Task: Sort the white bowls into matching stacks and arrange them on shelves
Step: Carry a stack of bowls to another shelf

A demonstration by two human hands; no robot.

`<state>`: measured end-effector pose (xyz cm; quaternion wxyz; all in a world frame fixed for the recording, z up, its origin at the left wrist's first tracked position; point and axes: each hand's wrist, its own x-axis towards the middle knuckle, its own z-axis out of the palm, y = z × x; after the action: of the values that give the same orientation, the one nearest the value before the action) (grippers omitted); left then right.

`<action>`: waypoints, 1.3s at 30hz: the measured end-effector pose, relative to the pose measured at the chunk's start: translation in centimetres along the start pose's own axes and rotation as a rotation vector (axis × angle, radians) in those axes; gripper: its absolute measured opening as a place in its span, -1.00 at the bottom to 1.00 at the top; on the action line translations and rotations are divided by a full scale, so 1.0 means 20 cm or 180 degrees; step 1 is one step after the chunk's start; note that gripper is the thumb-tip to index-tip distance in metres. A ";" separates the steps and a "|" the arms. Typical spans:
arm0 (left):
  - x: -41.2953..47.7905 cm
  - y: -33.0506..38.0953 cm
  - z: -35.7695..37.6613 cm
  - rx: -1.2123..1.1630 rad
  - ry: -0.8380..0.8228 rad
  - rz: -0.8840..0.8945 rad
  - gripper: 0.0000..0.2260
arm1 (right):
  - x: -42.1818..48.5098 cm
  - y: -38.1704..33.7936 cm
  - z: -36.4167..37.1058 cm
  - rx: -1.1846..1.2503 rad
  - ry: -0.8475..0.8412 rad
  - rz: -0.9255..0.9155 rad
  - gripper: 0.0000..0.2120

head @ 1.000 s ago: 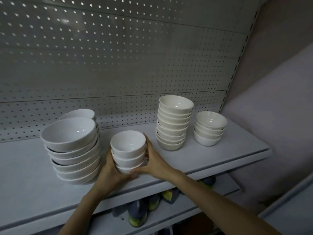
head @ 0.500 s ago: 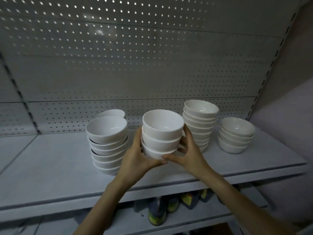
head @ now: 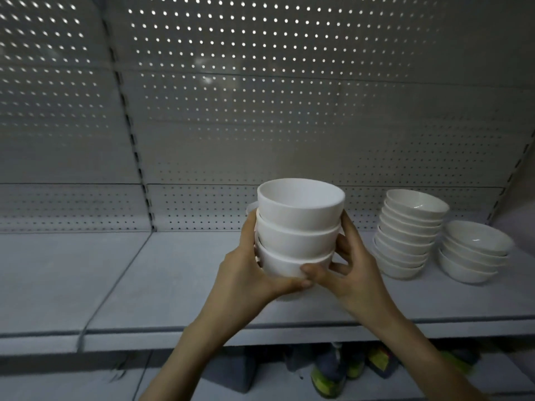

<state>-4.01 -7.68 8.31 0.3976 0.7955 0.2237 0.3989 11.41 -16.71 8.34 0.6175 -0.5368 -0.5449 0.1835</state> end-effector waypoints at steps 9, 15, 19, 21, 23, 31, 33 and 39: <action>-0.28 -0.10 -0.67 0.0183 0.0249 -0.0102 -0.05 | -0.02 -0.16 0.71 0.0317 -0.0279 -0.0053 -0.06; -0.46 -0.18 -1.06 0.0354 0.0616 -0.0329 -0.05 | 0.03 -0.21 1.15 0.0386 -0.0573 -0.0104 -0.10; -0.54 -0.25 -1.29 0.0454 0.0913 -0.0468 -0.05 | 0.09 -0.24 1.42 0.0528 -0.0775 -0.0039 -0.14; -0.56 -0.28 -1.39 0.0504 0.1046 -0.0549 -0.01 | 0.13 -0.24 1.54 0.0609 -0.0878 -0.0046 -0.14; -0.56 -0.33 -1.49 0.0555 0.1134 -0.0592 0.00 | 0.18 -0.24 1.65 0.0677 -0.0968 -0.0062 -0.14; -0.46 -0.52 -1.95 0.0691 0.1181 -0.0613 -0.06 | 0.44 -0.21 2.11 0.0920 -0.1145 -0.0083 -0.13; -0.42 -0.59 -2.08 0.0691 0.1181 -0.0595 -0.06 | 0.52 -0.19 2.24 0.0962 -0.1171 -0.0093 -0.12; -0.33 -0.77 -2.45 0.0627 0.1144 -0.0664 -0.06 | 0.73 -0.18 2.64 0.1063 -0.1167 -0.0058 -0.12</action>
<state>-48.27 19.16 10.86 0.3109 0.7191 0.4098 0.4671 -30.89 18.22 9.46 0.5900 -0.3801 -0.6148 0.3598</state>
